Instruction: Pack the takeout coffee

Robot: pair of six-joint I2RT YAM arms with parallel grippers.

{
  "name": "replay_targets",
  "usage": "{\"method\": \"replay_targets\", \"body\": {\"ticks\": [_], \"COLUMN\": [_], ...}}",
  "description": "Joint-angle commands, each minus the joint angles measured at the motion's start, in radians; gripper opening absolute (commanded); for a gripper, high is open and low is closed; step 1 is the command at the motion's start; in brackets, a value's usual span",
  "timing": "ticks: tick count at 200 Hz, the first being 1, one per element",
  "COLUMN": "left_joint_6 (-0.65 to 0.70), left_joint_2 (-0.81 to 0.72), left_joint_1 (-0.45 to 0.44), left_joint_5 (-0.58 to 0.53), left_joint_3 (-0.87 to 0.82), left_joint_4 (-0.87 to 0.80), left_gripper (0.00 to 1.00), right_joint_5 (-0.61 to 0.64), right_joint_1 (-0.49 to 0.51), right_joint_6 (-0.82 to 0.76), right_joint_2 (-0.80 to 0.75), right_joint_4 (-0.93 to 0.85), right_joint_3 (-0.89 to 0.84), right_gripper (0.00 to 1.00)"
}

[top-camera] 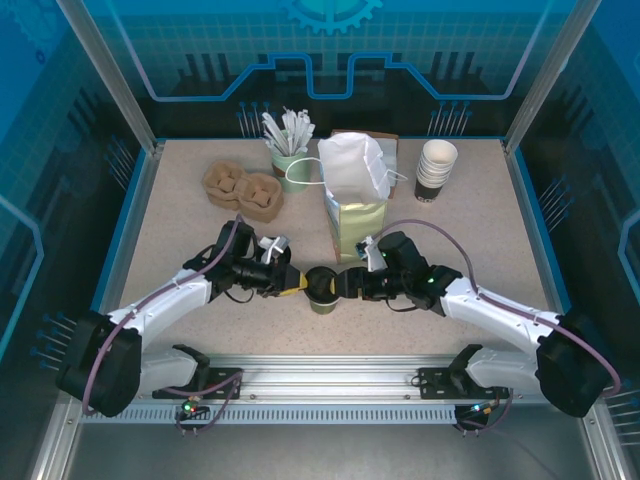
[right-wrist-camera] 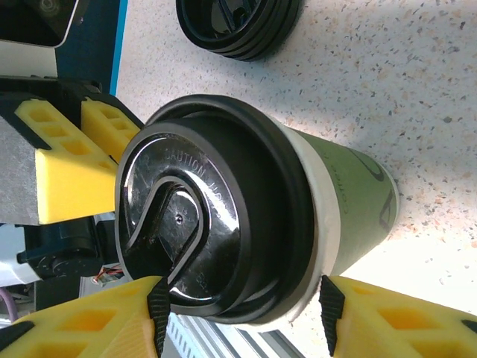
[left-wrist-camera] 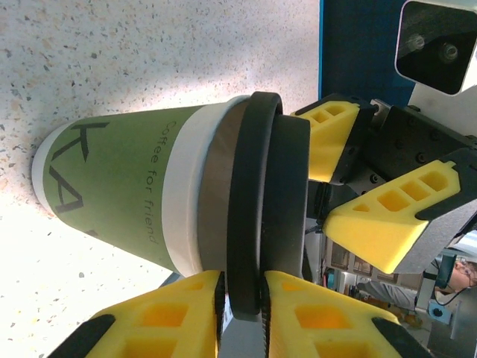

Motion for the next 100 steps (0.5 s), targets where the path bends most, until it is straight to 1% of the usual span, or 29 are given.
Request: {"method": "replay_targets", "body": {"ticks": [1, 57, 100], "left_joint_6": [0.036, 0.048, 0.070], "left_joint_2": [0.007, 0.015, 0.010], "left_joint_1": [0.009, 0.009, 0.008], "left_joint_5": [0.027, 0.029, 0.031], "left_joint_3": [-0.014, -0.012, -0.006], "left_joint_4": [0.006, -0.001, -0.027], "left_gripper": [0.23, 0.25, 0.33], "right_joint_5": [-0.002, 0.011, 0.026], "right_joint_1": [0.015, 0.022, 0.025], "right_joint_6": [-0.021, -0.025, -0.040], "right_joint_2": [0.014, 0.024, 0.019], "right_joint_4": [0.004, -0.006, -0.045], "right_joint_3": [0.038, 0.055, 0.069], "right_gripper": [0.58, 0.58, 0.59]}}
